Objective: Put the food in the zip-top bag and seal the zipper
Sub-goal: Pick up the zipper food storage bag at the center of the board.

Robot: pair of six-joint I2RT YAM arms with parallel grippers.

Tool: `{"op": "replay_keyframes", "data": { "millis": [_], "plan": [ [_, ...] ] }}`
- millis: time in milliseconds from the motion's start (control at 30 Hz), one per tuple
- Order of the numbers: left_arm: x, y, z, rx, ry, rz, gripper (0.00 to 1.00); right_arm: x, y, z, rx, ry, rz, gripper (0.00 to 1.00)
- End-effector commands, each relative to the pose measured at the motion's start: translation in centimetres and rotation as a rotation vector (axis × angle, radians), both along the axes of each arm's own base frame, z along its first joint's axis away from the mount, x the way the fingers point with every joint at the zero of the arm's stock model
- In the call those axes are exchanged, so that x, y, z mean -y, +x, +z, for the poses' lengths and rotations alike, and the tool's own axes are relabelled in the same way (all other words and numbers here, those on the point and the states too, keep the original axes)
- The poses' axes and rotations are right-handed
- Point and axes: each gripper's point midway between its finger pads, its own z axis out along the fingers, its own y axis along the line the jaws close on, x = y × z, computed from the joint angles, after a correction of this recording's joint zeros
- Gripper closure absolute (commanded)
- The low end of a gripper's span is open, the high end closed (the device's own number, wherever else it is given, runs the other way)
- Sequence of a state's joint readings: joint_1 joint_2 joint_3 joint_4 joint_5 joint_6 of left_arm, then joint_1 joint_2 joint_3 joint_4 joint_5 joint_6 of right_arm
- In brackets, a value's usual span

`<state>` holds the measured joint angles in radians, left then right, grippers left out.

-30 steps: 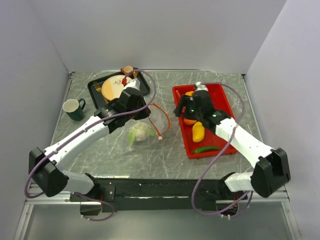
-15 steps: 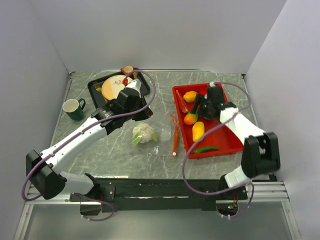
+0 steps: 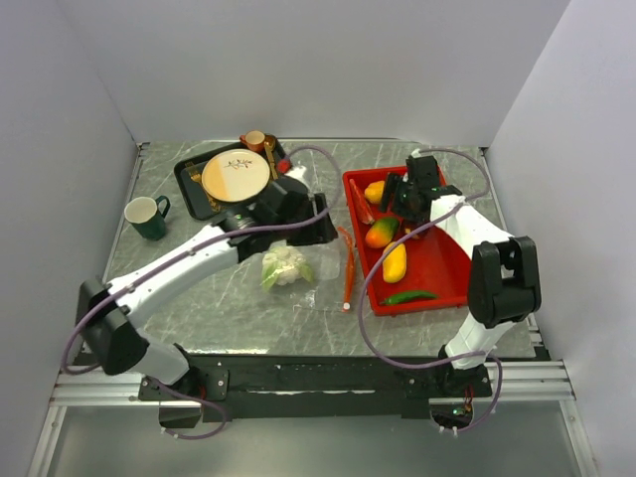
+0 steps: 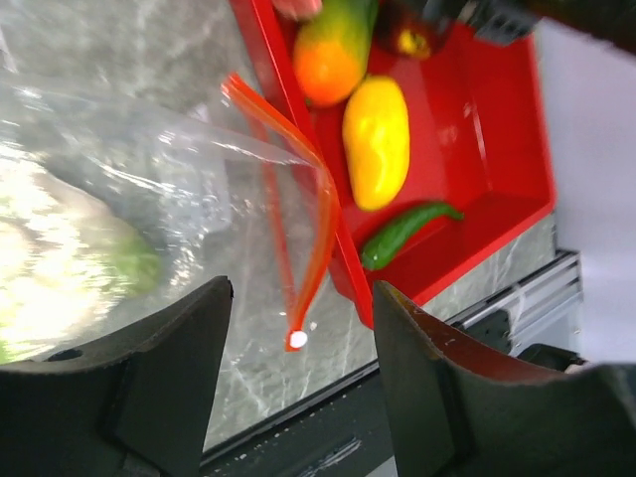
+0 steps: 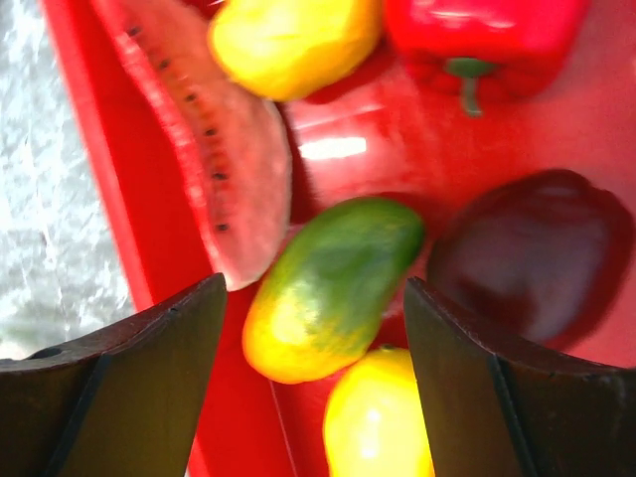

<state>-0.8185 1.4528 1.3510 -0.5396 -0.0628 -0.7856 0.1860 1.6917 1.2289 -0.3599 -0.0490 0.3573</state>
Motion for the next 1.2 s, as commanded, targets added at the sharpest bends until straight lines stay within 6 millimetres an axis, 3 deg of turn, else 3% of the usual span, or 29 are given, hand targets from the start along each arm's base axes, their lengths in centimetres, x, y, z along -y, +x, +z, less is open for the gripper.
{"op": "replay_keyframes", "data": {
  "millis": [0, 133, 367, 467, 633, 833, 1067, 1167],
  "plan": [
    [2.5, -0.3, 0.3, -0.009, 0.019, 0.006, 0.37, 2.9, -0.2, 2.7, 0.070, 0.013, -0.121, 0.21],
    [4.5, -1.4, -0.8, -0.011, 0.104, 0.002, 0.39, 4.6, -0.6, 3.8, 0.086, 0.028, -0.159, 0.20],
    [6.5, -3.1, -4.9, -0.050, 0.245, 0.010, 0.42, 5.8, -1.1, 5.7, 0.116, 0.070, -0.168, 0.20],
    [6.3, -2.8, -6.6, -0.066, 0.305, 0.058, 0.48, 5.7, -1.4, 6.4, 0.131, 0.082, -0.159, 0.20],
    [5.6, -1.4, -8.0, -0.033, 0.386, 0.135, 0.50, 5.5, -2.1, 7.0, 0.141, 0.102, -0.146, 0.20],
    [5.3, -0.6, -8.7, -0.012, 0.407, 0.171, 0.54, 5.2, -2.7, 6.9, 0.139, 0.113, -0.130, 0.20],
    [7.0, 0.0, -7.3, 0.026, 0.344, 0.136, 0.54, 4.9, -3.2, 6.0, 0.119, 0.126, -0.120, 0.20],
    [7.1, 0.5, -7.5, 0.030, 0.358, 0.145, 0.53, 4.6, -3.3, 5.6, 0.108, 0.134, -0.110, 0.20]
  ]
}}
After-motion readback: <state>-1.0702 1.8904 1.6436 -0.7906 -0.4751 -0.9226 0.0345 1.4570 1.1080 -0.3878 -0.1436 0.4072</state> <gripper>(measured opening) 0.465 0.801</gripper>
